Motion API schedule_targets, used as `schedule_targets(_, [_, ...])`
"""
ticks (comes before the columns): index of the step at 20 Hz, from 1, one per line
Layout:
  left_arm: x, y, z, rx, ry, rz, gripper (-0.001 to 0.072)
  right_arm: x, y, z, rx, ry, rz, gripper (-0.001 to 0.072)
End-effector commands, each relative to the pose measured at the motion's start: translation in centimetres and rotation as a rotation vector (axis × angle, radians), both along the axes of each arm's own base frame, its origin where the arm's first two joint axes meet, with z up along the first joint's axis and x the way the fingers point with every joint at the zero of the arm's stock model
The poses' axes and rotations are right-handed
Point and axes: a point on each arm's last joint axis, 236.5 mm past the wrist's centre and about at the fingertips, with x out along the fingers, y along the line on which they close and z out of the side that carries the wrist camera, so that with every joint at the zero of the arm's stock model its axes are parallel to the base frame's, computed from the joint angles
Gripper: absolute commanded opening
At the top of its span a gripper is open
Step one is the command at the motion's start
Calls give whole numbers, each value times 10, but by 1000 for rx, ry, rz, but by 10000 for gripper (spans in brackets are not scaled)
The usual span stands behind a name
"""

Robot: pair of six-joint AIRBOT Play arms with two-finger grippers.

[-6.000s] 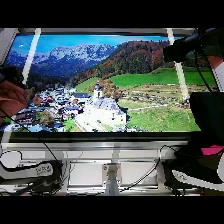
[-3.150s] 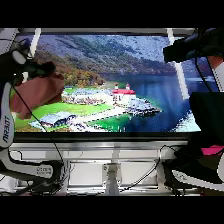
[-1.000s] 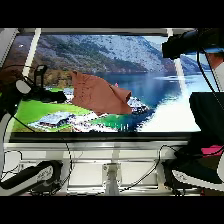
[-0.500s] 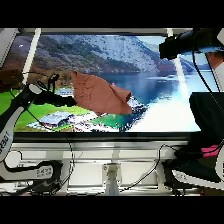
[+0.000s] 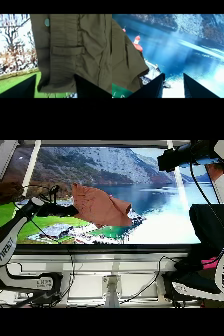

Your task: Fold the clothes and pants, and hang the long-sleeved shirts on hangers.

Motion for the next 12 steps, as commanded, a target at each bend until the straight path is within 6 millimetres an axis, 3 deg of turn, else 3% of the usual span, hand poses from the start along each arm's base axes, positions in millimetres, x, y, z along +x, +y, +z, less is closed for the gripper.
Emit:
schedule_targets(1, [0, -9, -5, -45, 24, 23, 469, 0, 0, 0, 0, 1, 0, 286])
schedule_targets(2, [-2, -10, -4, -49, 27, 16, 458, 0, 0, 0, 0, 1, 0, 286])
schedule_targets(3, [-6, -12, -4, -59, 41, 4, 350, 0, 0, 0, 0, 2, 0, 286])
schedule_targets(4, [-10, -15, -3, -69, 57, -9, 125, 0, 0, 0, 0, 1, 0, 286])
schedule_targets(6, [-19, -21, -1, -91, 85, -41, 25, 0, 0, 0, 0, 2, -1, 286])
schedule_targets(9, [-25, -33, 24, -121, 61, -178, 13, -3, -1, -9, -14, 31, 2, 242])
schedule_targets(12, [-7, -46, 91, -176, -80, -240, 13, -12, -4, -51, -70, 157, 14, 243])
